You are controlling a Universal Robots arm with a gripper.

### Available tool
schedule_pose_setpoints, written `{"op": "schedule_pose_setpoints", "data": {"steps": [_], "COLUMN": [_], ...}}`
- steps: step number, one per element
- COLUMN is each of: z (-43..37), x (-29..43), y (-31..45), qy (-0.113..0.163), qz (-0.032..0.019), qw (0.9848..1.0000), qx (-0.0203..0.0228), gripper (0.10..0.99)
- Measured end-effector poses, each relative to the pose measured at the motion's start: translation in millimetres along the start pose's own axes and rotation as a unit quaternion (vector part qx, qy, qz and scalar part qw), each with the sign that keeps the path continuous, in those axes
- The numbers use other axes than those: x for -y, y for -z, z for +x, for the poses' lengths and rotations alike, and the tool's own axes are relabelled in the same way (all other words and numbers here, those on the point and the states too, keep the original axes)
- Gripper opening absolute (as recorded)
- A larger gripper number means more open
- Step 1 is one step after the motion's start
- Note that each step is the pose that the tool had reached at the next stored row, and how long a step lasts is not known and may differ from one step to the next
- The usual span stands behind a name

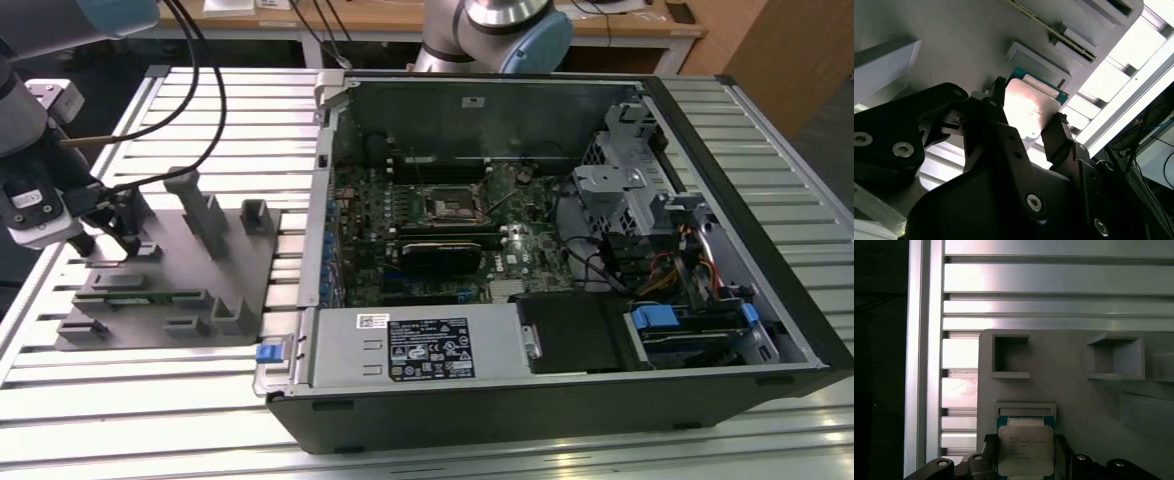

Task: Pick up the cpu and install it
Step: 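Pick up the cpu and move it towards the insertion slot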

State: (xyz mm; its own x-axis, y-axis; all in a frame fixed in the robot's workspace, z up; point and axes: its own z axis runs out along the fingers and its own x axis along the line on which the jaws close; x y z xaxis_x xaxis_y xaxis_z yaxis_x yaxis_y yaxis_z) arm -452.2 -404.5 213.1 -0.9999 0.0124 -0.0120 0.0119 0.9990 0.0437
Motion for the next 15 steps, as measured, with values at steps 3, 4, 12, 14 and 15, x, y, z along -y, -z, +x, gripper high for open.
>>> {"op": "schedule_pose_setpoints", "data": {"steps": [3,4,12,14,15], "z": [0.0,0.0,0.0,-0.1,-0.1], "x": [0.0,0.0,-0.2,-0.3,-0.3], "y": [0.6,0.9,4.5,6.3,7.2], "qy": [0.000,0.000,0.000,0.000,0.000], "qz": [0.0000,0.0001,0.0000,0.0000,0.0000], "qw": [1.0000,1.0000,1.0000,1.0000,1.0000], "qx": [0.0000,-0.0001,-0.0001,0.0000,-0.0001], "gripper": [0.541,0.541,0.541,0.541,0.541]}}
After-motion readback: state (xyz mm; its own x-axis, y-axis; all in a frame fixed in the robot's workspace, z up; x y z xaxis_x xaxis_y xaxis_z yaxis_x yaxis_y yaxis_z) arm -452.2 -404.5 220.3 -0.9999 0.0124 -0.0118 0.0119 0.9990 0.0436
